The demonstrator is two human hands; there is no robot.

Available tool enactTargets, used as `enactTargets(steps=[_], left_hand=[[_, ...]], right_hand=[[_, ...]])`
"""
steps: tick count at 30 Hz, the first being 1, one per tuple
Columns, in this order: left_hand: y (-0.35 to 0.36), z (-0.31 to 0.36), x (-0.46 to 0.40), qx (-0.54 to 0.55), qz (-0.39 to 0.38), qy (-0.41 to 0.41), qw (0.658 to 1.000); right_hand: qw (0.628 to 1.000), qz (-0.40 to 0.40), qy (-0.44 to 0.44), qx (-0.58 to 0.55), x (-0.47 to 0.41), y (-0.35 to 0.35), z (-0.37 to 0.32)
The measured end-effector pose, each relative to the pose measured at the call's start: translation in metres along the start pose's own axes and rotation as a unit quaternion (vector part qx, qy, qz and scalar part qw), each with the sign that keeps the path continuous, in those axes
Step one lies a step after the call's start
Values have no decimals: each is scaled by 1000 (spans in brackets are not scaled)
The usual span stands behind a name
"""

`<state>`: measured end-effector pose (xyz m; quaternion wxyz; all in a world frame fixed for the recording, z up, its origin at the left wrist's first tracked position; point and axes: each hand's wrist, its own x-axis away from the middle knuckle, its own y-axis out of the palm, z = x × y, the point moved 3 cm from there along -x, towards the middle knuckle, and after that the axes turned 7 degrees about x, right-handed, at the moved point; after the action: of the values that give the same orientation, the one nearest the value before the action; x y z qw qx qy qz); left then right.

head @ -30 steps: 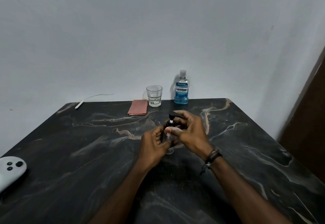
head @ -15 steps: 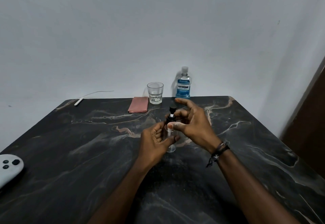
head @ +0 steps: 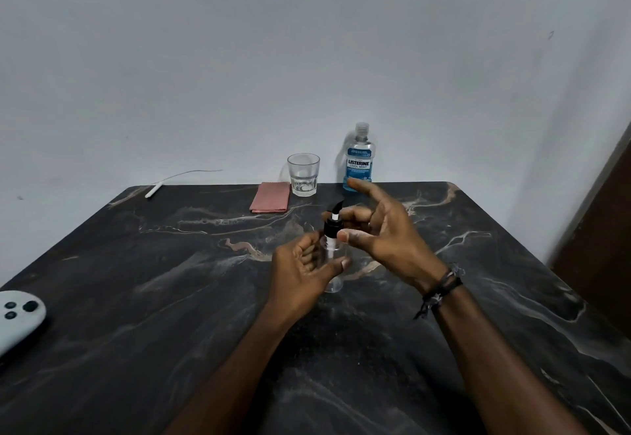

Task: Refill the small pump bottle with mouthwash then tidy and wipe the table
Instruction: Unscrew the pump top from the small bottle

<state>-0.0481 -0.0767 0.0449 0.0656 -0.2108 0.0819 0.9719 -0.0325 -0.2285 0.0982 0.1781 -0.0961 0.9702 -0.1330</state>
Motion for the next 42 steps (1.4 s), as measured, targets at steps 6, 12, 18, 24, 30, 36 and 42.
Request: enactTargets(steps=[6, 12, 18, 24, 30, 36, 42], left_hand=[[5, -3, 0, -22, 12, 7, 1000], [3, -4, 2, -20, -4, 1, 1000], [5, 1, 3, -42, 7, 7, 999], [1, -4, 2, -33, 4, -8, 999], [-1, -1, 1, -47, 11, -15, 999], [-4, -1, 0, -70, 25, -11, 997], [-9, 3, -1, -70, 53, -9, 996]], right_hand=[[973, 119, -2, 199, 0, 11, -4], [998, 45, 10, -31, 1, 7, -1], [973, 117, 15, 197, 5, 10, -3], [990, 137, -19, -1, 1, 4, -5], [962, 215, -61, -155, 2, -12, -24], [899, 374, -42, -224, 5, -33, -24], [941, 315, 68, -101, 1, -37, -5]])
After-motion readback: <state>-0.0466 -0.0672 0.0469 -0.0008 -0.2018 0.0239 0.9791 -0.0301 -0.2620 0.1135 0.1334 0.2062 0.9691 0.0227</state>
